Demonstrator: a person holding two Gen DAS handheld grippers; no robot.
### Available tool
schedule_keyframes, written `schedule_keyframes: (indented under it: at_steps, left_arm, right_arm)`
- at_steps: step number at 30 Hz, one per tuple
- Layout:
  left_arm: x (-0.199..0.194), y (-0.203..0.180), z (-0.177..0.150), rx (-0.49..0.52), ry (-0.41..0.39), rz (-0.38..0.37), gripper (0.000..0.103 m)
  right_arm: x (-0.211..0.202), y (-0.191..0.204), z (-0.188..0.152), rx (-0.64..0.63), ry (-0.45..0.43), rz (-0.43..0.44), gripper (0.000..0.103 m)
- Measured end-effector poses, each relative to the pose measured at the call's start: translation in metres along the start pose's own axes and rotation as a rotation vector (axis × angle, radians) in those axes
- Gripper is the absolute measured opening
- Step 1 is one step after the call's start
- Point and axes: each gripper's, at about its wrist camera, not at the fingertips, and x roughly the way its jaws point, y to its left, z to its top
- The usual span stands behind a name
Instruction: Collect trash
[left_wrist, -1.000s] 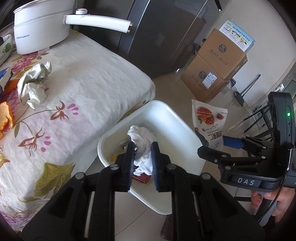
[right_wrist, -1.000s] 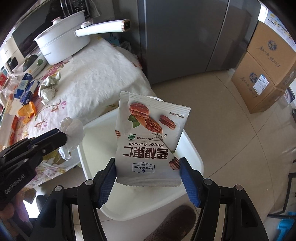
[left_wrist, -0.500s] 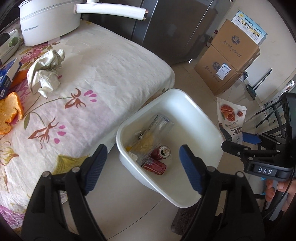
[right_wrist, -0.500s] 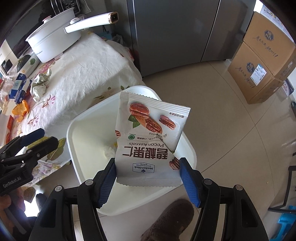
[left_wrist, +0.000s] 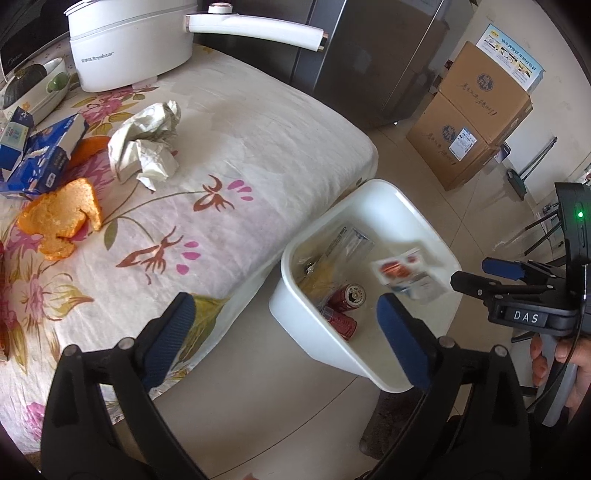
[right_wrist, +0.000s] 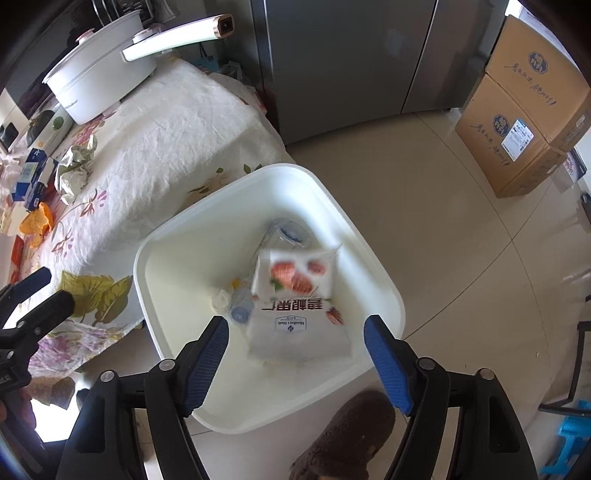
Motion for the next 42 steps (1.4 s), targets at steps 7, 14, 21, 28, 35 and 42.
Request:
schedule_keyframes:
  at_steps: [7, 14, 21, 28, 35, 42]
  left_arm:
    - [-0.013, 0.015, -0.001, -0.023, -0.009, 0.015, 0.099]
    - [-0.033, 0.034, -0.005, -0.044, -0.032, 0.034, 0.101]
    - [-0.058, 0.059, -0.013, -0.064, -0.064, 0.072, 0.102]
    - [-0.083, 0.088, -0.020, -0.101, -0.094, 0.091, 0.102]
    - [-0.103, 0.117, -0.031, -0.133, -0.106, 0.118, 0.102]
    - [-0.121, 0.156, -0.044, -0.190, -0.107, 0.154, 0.102]
  right_arm:
    - [-0.008, 0.008, 0.005, 0.004, -0.017, 0.014, 0.083]
    - [-0.017, 0.022, 0.011, 0.011, -0.043, 0.034, 0.084]
    - [-0.025, 0.048, 0.018, -0.008, -0.067, 0.064, 0.085]
    - [-0.029, 0.081, 0.021, -0.051, -0.079, 0.091, 0.085]
    - [-0.034, 0.115, 0.021, -0.095, -0.093, 0.119, 0.085]
    - [-0.036, 0.149, 0.020, -0.138, -0.101, 0.144, 0.085]
